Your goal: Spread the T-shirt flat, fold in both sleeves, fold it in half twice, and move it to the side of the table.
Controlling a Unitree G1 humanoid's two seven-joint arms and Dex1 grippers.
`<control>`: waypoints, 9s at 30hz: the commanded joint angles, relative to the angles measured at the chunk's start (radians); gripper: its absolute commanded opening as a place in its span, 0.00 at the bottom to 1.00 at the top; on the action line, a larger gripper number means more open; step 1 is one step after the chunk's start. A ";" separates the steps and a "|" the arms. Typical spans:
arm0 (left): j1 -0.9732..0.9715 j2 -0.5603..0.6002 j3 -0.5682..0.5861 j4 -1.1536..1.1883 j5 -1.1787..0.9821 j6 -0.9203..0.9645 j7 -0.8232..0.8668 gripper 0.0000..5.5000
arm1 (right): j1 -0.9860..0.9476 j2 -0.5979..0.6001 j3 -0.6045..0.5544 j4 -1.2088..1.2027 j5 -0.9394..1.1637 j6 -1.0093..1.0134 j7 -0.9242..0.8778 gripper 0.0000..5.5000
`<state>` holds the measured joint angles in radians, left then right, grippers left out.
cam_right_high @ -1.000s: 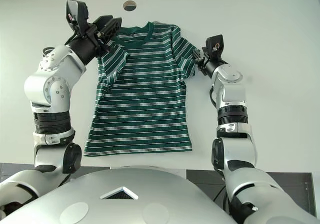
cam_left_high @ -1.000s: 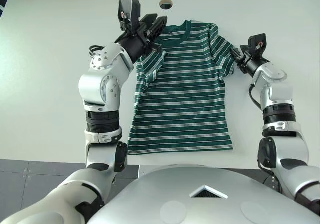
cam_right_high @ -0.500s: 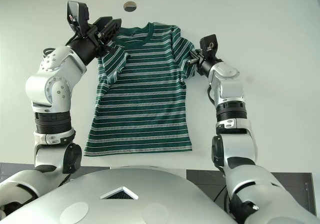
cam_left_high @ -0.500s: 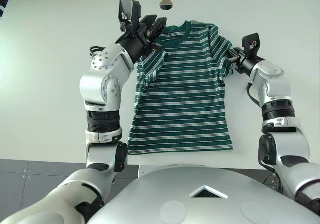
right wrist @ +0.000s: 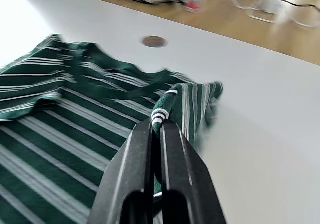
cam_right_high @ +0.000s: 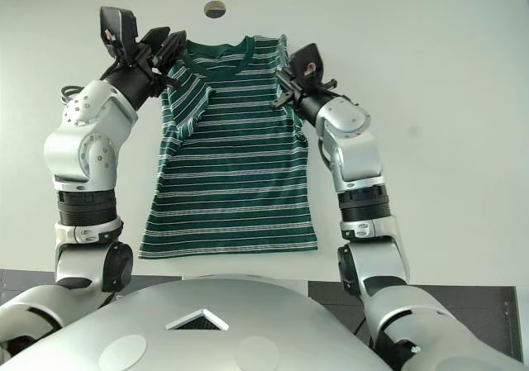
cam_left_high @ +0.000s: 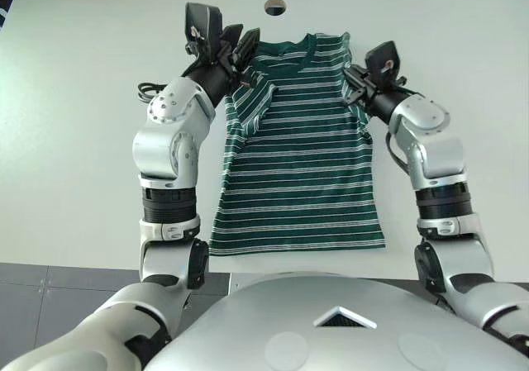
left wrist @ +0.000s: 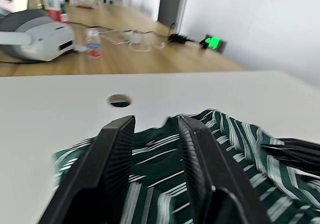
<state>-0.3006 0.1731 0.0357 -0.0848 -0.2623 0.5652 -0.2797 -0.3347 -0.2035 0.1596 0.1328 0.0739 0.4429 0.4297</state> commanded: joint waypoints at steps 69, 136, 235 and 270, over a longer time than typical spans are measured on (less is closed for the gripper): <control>0.615 0.871 -0.266 -0.135 0.493 -1.068 -0.679 0.37 | 0.548 -0.855 0.200 -0.396 -0.554 -1.151 0.439 0.38; 0.104 0.538 -0.214 0.025 0.091 -0.298 -0.522 0.03 | 0.072 -0.501 0.112 -0.263 0.084 -0.240 0.437 0.02; 0.262 0.417 -0.219 -0.143 0.120 -0.626 -0.564 0.06 | 0.368 -0.614 0.049 -0.593 -0.037 -0.602 0.553 0.02; 0.453 0.652 -0.422 -0.076 0.594 -1.006 -0.563 0.40 | 0.263 -0.708 0.272 -0.169 -0.748 -1.322 0.277 0.31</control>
<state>0.1451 0.8213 -0.3530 -0.1818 0.3076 -0.4527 -0.8064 -0.0751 -0.9085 0.4021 -0.0493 -0.6333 -0.8773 0.6785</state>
